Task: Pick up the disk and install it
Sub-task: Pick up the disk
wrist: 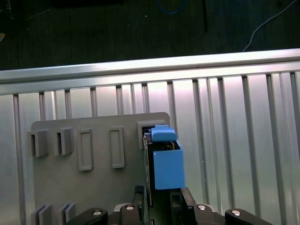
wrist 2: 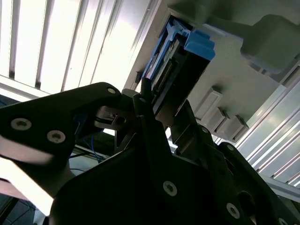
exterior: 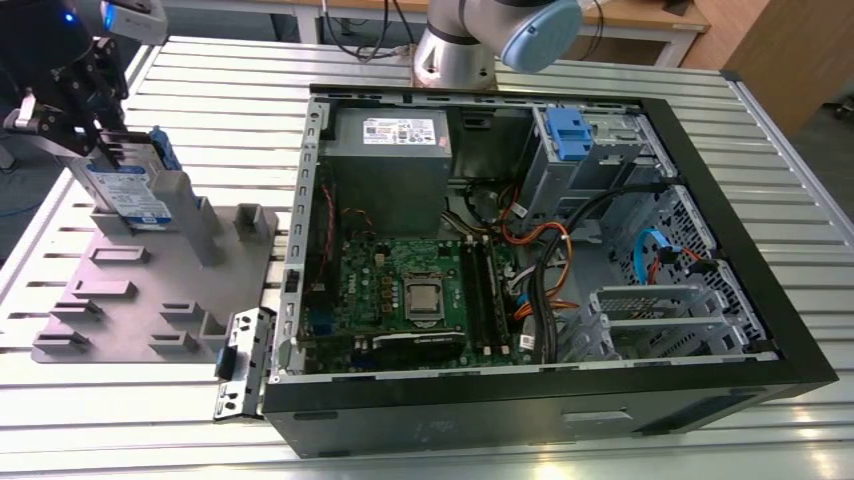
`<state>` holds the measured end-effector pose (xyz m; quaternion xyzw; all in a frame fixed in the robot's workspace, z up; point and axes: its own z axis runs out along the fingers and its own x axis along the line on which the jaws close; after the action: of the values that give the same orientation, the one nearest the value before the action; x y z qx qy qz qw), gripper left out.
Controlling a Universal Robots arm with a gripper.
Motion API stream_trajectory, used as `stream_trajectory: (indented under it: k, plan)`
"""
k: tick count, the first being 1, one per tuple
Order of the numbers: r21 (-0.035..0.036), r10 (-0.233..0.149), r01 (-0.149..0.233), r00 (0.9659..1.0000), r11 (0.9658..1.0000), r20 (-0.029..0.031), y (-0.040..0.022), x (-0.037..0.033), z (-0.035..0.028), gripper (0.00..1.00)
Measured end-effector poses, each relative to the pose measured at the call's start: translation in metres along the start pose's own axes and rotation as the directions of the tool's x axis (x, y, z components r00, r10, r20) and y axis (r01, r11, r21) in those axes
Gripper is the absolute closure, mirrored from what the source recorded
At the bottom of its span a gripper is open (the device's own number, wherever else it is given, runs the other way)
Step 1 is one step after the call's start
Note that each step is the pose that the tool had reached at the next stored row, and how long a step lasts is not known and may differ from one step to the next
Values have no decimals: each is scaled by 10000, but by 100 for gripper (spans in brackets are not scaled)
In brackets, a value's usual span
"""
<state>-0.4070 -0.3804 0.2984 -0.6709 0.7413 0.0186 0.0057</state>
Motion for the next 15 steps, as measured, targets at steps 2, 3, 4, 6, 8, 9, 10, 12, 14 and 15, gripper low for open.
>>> stream_trajectory:
  k: [2, 3, 4, 6, 8, 9, 10, 12, 14, 15]
  plan:
    - [3, 0, 0, 10000, 10000, 2, 0, 0, -4, 58]
    - [4, 0, 0, 10000, 10000, 3, 0, 0, -4, 58]
    - [4, 0, 0, 10000, 10000, 3, 0, 0, -5, 58]
    - [1, 0, 0, 10000, 10000, 1, 1, 0, -7, 58]
    - [2, 0, 0, 10000, 10000, 2, 0, 0, -8, 58]
    - [1, 0, 0, 10000, 10000, 1, 1, 0, -8, 58]
    - [1, 0, 0, 10000, 10000, 1, 1, 0, -9, 58]
    - [1, 0, 0, 10000, 10000, 1, 1, 0, -10, 58]
    - [0, 0, 0, 10000, 10000, 0, 1, 0, -11, 59]
    - [1, 1, -1, 10000, 10000, 1, 1, 0, -11, 65]
